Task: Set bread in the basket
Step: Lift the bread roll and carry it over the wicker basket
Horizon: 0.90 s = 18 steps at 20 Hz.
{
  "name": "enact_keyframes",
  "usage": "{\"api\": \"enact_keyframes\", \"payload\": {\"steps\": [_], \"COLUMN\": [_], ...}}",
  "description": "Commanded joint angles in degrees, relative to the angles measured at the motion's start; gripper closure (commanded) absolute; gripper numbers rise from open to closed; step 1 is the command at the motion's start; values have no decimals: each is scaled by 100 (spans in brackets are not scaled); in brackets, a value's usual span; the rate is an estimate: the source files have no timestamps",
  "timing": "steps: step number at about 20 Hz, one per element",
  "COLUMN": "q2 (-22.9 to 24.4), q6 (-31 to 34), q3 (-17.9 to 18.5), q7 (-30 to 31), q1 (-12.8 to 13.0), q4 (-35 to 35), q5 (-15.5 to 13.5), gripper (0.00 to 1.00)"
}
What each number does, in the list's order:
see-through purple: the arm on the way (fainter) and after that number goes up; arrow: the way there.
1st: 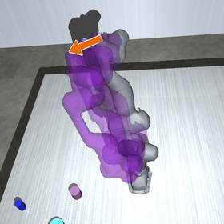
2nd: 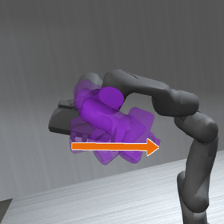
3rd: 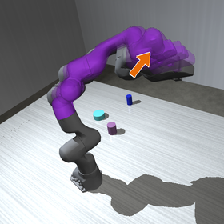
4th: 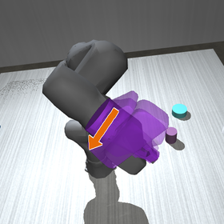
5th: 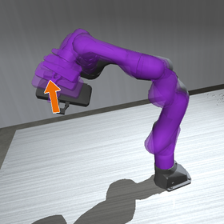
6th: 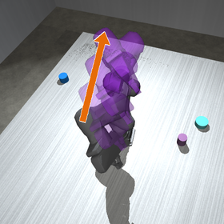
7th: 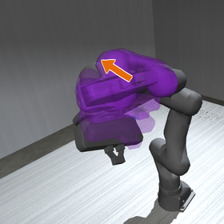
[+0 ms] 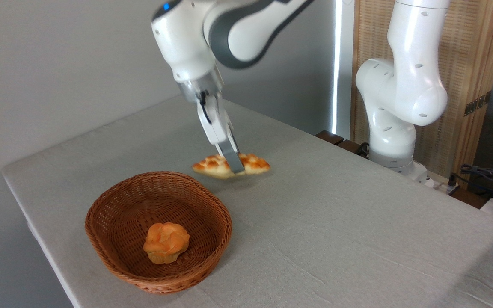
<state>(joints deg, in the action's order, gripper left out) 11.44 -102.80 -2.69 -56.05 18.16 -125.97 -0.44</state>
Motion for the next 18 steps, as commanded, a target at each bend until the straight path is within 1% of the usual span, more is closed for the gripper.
{"api": "enact_keyframes", "payload": {"steps": [1, 4, 6, 7, 9, 11, 13, 15, 17, 18], "q2": [-168, -238, -352, -440, -624, -791, -976, -1064, -1152, -1196], "q6": [769, 683, 367, 226, -238, -941, -1399, -1690, -1761, -1761], "q3": [470, 787, 893, 1006, 1060, 1051, 1051, 1051, 1008, 990], "q7": [24, 24, 94, 164, 663, 1348, 1990, 2308, 2397, 2388], "q1": [29, 29, 21, 21, 21, 29, 29, 29, 29, 29], "q4": [1020, 1329, 1391, 1400, 1426, 1444, 1462, 1462, 1462, 1462], "q5": [-192, -526, -562, -580, -650, -799, -905, -940, -949, -932], "gripper": [63, 63, 63, 62, 62, 62, 62, 62, 54, 47]}}
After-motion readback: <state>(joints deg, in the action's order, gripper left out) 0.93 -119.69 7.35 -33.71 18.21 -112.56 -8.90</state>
